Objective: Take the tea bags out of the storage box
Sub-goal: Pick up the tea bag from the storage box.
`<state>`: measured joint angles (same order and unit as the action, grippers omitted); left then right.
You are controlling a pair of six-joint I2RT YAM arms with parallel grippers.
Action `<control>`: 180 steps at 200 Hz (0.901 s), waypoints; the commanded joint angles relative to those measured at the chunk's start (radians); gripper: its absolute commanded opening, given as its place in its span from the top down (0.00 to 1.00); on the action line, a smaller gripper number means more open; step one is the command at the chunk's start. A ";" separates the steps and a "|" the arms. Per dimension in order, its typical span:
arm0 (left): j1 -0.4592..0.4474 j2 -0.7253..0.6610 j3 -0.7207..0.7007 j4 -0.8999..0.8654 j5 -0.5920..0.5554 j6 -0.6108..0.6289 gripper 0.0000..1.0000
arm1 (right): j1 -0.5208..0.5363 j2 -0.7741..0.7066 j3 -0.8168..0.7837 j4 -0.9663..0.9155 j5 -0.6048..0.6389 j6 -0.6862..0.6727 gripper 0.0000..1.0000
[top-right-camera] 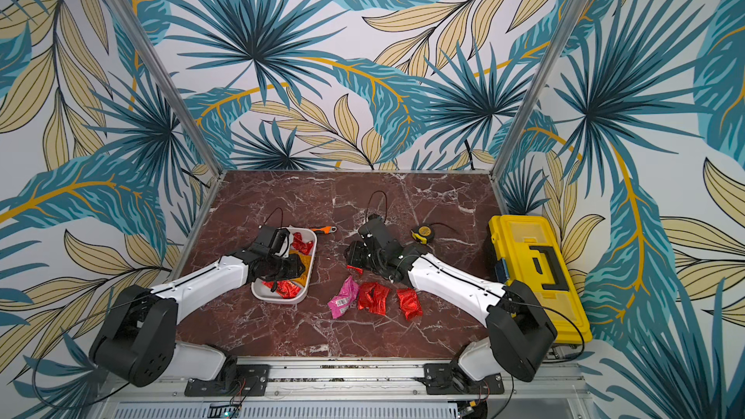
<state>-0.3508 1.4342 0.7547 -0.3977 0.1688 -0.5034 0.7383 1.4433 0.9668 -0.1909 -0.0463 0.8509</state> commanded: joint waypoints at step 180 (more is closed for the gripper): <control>-0.251 0.117 0.300 0.008 -0.126 -0.082 0.96 | 0.001 -0.227 -0.187 -0.063 0.097 0.060 0.54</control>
<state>-0.5987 1.4548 0.9829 -0.4576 0.0624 -0.5629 0.7383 1.2587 0.8162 -0.2062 0.0238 0.8837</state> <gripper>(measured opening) 0.082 0.463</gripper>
